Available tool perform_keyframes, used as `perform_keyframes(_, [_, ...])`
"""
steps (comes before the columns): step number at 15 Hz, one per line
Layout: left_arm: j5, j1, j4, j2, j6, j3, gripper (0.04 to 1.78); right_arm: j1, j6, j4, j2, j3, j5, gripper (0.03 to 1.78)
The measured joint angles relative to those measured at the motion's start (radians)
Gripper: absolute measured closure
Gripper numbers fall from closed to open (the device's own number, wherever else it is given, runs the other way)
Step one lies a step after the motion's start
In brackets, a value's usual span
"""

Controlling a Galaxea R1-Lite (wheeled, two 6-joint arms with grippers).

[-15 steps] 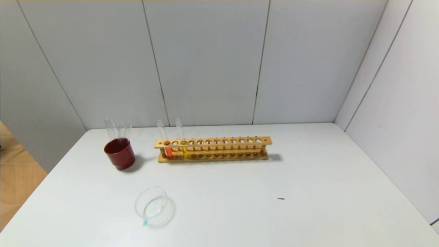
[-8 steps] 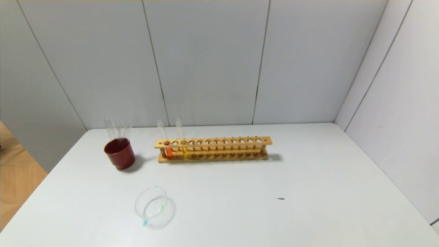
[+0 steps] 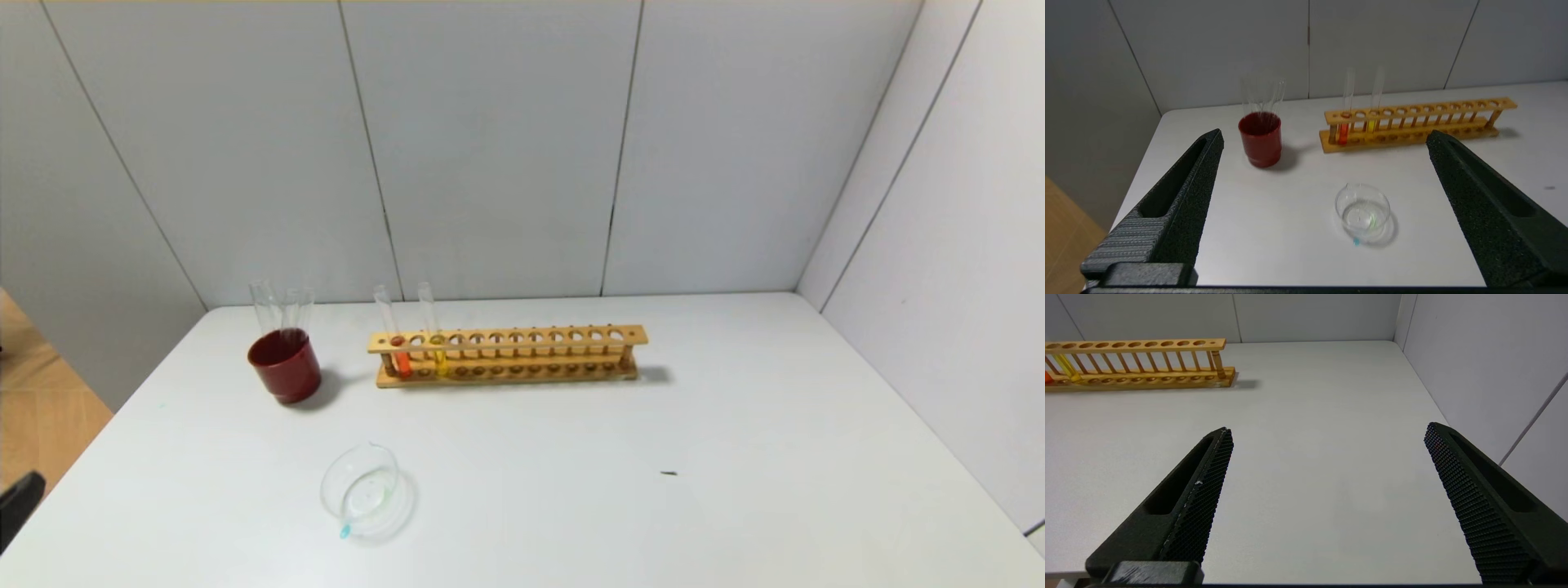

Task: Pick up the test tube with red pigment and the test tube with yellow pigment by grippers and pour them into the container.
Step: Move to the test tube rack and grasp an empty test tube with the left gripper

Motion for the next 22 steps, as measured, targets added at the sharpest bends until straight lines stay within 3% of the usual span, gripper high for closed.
perform_keyframes(9, [-0.008,-0.039,-0.467,0.597,-0.049,-0.142,0.07,0.000,0.000,0.000,0.000,0.000,0.000,0.10])
perform_keyframes(14, [-0.006,-0.144,-0.560,0.757,-0.043,-0.176,0.07,0.000,0.000,0.000,0.000,0.000,0.000,0.10])
perform_keyframes(22, [0.003,-0.153,-0.824,1.073,-0.036,-0.208,0.07,0.000,0.000,0.000,0.000,0.000,0.000,0.10])
